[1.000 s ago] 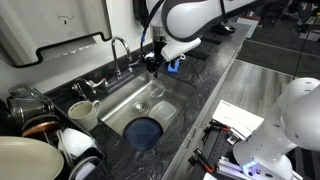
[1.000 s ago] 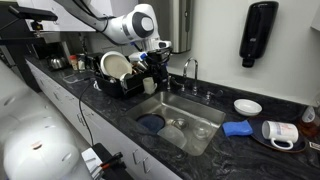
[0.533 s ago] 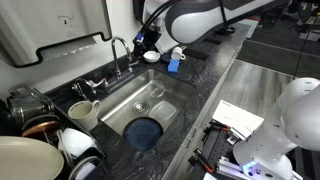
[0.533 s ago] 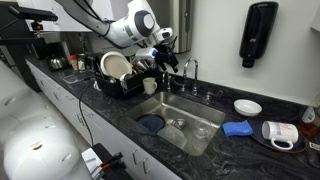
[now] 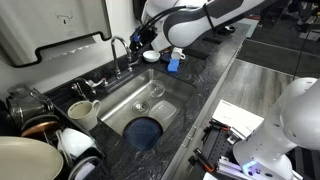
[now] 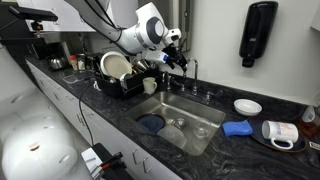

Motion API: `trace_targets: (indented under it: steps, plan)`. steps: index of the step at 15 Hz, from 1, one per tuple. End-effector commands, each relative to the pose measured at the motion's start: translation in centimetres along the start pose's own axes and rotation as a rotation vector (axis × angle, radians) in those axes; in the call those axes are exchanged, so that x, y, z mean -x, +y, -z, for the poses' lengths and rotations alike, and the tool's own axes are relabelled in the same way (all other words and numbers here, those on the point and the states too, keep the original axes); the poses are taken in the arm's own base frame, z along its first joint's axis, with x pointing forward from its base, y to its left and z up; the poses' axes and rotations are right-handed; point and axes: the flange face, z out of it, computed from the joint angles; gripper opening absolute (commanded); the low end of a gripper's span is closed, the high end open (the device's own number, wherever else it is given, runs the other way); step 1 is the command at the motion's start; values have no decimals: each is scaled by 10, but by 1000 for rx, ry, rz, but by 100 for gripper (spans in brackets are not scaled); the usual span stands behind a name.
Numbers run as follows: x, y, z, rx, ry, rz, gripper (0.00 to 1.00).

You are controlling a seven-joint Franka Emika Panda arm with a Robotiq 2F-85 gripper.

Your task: Very slightly move the faucet of the sink to the right.

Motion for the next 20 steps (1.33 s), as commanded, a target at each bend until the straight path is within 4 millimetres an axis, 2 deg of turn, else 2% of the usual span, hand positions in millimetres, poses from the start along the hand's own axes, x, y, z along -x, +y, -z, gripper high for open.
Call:
trace_targets:
  steps: [1, 4, 10, 15, 20]
  plan:
    - [-1, 0, 2, -1, 1, 1, 100]
    - [-5, -6, 2, -24, 26, 32, 100]
    - [-26, -4, -34, -99, 125, 23, 100]
    - [-38, 6, -63, -105, 125, 21, 100]
    - [-51, 26, -70, 44, 52, -6, 100]
